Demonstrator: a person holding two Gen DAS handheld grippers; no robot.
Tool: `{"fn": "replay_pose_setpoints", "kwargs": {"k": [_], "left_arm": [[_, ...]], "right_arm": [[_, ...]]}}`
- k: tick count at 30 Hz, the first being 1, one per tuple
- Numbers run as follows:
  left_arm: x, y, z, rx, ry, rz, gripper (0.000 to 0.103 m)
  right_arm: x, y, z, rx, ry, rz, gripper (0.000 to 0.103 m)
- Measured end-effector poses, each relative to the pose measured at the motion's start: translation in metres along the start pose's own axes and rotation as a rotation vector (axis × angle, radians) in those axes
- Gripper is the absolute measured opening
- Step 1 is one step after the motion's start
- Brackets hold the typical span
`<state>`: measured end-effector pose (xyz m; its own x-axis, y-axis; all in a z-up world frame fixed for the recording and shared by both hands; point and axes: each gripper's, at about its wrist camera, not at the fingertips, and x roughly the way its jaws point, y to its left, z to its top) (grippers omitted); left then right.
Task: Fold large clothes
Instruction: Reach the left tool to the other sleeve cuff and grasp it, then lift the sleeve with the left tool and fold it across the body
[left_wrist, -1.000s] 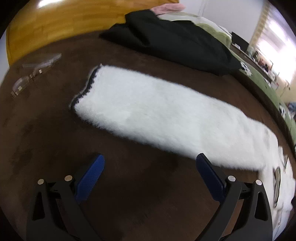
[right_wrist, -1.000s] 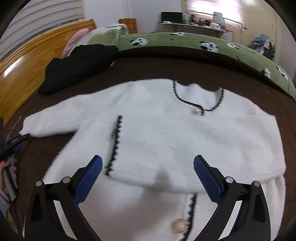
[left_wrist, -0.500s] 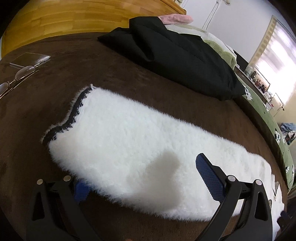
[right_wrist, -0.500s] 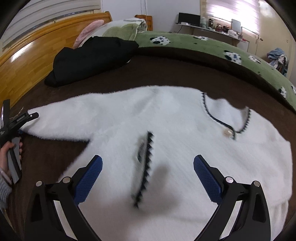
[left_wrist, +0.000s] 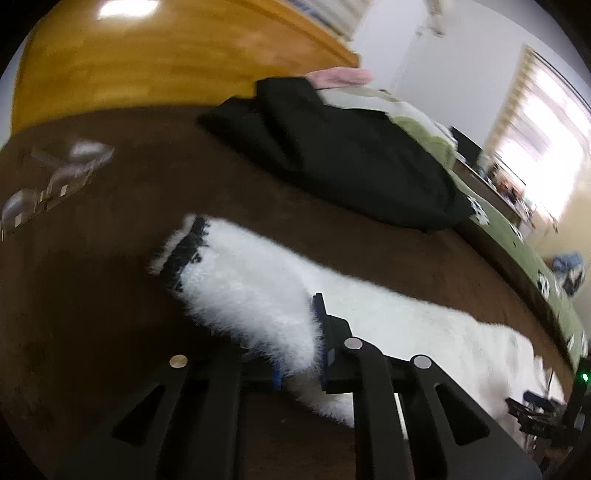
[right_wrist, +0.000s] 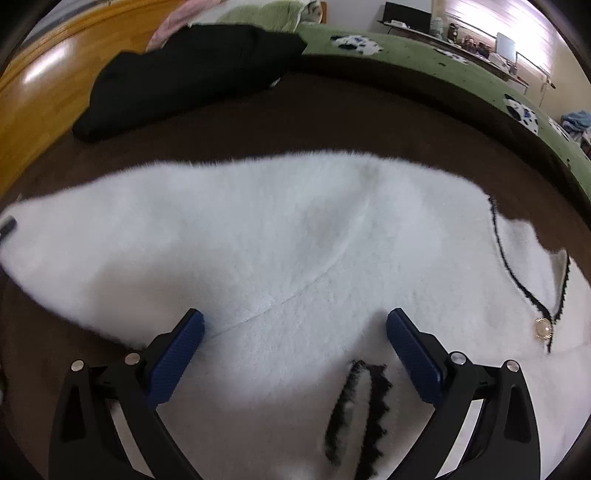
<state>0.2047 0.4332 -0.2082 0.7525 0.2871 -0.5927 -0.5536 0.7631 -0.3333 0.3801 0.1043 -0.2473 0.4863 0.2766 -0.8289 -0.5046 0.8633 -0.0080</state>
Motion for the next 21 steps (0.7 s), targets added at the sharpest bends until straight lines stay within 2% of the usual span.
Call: {"fn": "replay_pose_setpoints", "kwargs": {"k": [3, 6, 9, 21], "left_arm": [[-0.002, -0.001, 0.004, 0.022, -0.008, -0.018, 0.013], [-0.001, 0.005, 0.004, -0.005, 0.006, -0.039, 0.013], [-0.008, 0.004, 0.003, 0.017, 0.001, -0.051, 0.012], [-0.042, -0.030, 0.027, 0.107, -0.031, -0.091, 0.012]], "right_arm": [[0.002, -0.005, -0.002, 0.019, -0.007, 0.031, 0.098], [0.001, -0.006, -0.002, 0.016, -0.013, 0.029, 0.098], [0.001, -0.008, -0.003, 0.018, -0.014, 0.031, 0.098], [0.002, -0.008, -0.003, 0.020, -0.012, 0.030, 0.098]]}}
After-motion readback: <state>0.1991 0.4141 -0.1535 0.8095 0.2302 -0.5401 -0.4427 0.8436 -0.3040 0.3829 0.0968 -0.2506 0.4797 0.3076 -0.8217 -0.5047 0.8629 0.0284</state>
